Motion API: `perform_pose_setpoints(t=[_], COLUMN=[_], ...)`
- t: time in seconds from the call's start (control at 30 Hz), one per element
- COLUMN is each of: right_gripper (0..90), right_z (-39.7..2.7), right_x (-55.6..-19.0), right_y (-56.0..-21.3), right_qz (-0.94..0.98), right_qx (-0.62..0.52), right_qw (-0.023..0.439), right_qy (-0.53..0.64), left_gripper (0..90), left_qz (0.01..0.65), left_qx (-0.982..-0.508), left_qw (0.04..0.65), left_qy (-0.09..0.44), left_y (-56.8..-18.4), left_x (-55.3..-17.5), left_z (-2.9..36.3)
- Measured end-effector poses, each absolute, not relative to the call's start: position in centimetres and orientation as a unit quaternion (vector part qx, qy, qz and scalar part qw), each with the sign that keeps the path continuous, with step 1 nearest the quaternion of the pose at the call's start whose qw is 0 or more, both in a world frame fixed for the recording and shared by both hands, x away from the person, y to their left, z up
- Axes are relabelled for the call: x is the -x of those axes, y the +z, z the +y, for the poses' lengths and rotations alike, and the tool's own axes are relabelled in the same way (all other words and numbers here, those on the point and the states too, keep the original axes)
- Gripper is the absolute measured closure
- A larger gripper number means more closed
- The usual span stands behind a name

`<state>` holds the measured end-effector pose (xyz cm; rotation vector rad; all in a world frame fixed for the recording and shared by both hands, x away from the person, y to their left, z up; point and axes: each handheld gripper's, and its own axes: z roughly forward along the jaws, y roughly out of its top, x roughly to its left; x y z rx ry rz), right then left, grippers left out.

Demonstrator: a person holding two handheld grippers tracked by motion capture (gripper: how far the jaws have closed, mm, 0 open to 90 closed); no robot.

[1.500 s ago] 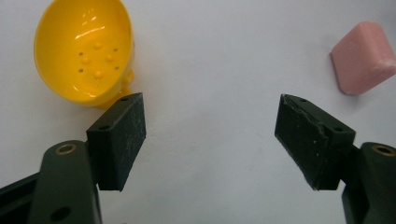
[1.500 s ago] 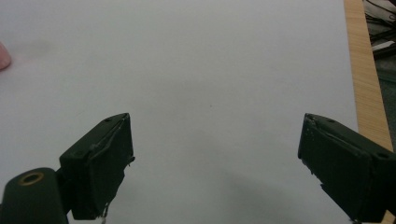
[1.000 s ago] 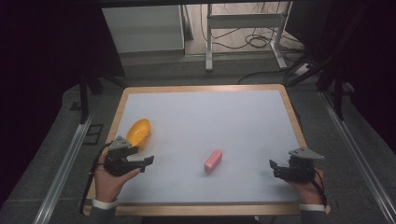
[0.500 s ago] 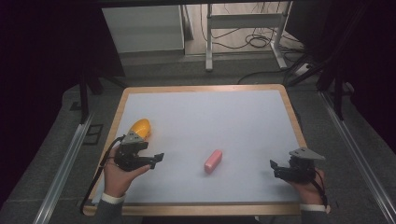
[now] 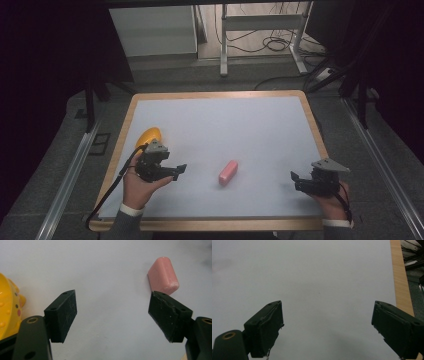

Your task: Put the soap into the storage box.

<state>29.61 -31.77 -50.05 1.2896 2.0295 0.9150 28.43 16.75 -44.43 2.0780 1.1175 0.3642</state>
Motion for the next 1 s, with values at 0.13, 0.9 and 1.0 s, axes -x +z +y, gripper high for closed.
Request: perform_pose_setpoints(t=[0.13, 0.9, 1.0], right_gripper=[10.2, 10.2, 10.2], right_z=[-31.8, -31.7, -31.8], right_x=[-29.6, -29.5, -29.5], right_y=[-50.1, -50.2, -50.1], right_qz=[0.757, 0.757, 0.756], right_qx=[-0.482, -0.481, -0.481], right_qw=[0.281, 0.285, 0.285], right_qy=[0.34, 0.339, 0.34], left_gripper=[22.6, 23.3, 23.0], left_qz=[0.435, 0.398, 0.391], left_qx=[-0.81, -0.833, -0.837], left_qw=[0.367, 0.361, 0.36], left_qy=[0.143, 0.135, 0.131], left_y=[-44.7, -44.4, -44.4], left_x=[-28.7, -29.3, -29.4], left_z=[16.1, 10.7, 10.1])
